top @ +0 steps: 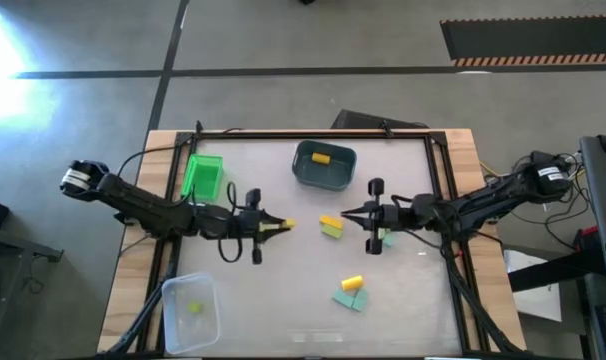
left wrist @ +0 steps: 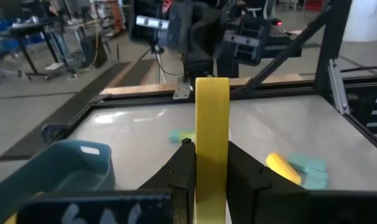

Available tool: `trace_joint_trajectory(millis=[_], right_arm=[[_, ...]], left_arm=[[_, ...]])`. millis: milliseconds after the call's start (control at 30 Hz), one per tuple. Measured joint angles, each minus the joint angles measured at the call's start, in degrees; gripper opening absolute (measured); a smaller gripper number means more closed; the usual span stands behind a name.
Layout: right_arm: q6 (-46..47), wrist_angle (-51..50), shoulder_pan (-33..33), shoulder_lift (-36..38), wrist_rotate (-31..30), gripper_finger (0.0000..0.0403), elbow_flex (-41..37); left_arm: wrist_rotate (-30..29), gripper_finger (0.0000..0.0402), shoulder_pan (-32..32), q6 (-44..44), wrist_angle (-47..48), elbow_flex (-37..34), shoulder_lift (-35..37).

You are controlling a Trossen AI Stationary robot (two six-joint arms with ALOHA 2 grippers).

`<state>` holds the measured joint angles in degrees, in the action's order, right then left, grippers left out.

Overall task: Sort & place blocks by color
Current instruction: Put the yellow block into the blue bin

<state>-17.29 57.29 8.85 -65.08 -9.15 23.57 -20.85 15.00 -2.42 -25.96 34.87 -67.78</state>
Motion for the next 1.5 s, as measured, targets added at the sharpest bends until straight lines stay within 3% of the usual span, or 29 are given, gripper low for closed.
trace_joint_trajectory(millis=[233, 367, 500, 633, 867, 1033, 1233, 1400, 1500], right_arm=[[0.8, 0.4, -3.4, -6.2, -0.9, 0.0029, 4.6], [2.7, 0.1, -5.6, -9.4, 0.5, 0.0081, 8.7], [6.8, 0.5, -6.7, -12.4, 6.3, 0.0148, 13.5], [6.9, 0.9, -6.6, -15.9, 6.5, 0.0204, 18.3], [6.2, 0.4, -6.6, -19.5, 8.1, 0.0258, 22.7], [7.4, 0.5, -6.6, -21.2, 10.7, 0.0266, 24.0], [6.7, 0.3, -7.2, -25.6, 10.7, 0.0246, 27.3], [4.0, 0.0, -7.3, -29.0, 11.3, 0.0211, 30.5], [2.5, -0.1, -7.3, -29.8, 11.6, 0.0166, 31.6]], left_arm=[[0.0, 0.0035, -1.9, -2.5, -4.6, -1.1, -0.7], [0.0, 0.0035, -2.7, -4.3, -10.2, -1.9, -1.7], [0.0, 0.0035, -2.6, -4.5, -13.5, -2.2, -2.9], [0.0, 0.0035, -2.7, -5.8, -14.2, -2.3, -4.1], [0.0, 0.0035, -3.1, -7.4, -15.9, -2.3, -4.2], [-0.8, 0.0035, -3.2, -7.1, -15.8, -2.3, -4.2], [-1.0, 0.0035, -3.3, -6.9, -17.5, -2.0, -4.2], [-1.1, 0.0035, -3.3, -6.9, -17.1, -2.2, -4.2], [-1.1, 0.0037, -3.3, -6.8, -17.2, -2.3, -4.3]])
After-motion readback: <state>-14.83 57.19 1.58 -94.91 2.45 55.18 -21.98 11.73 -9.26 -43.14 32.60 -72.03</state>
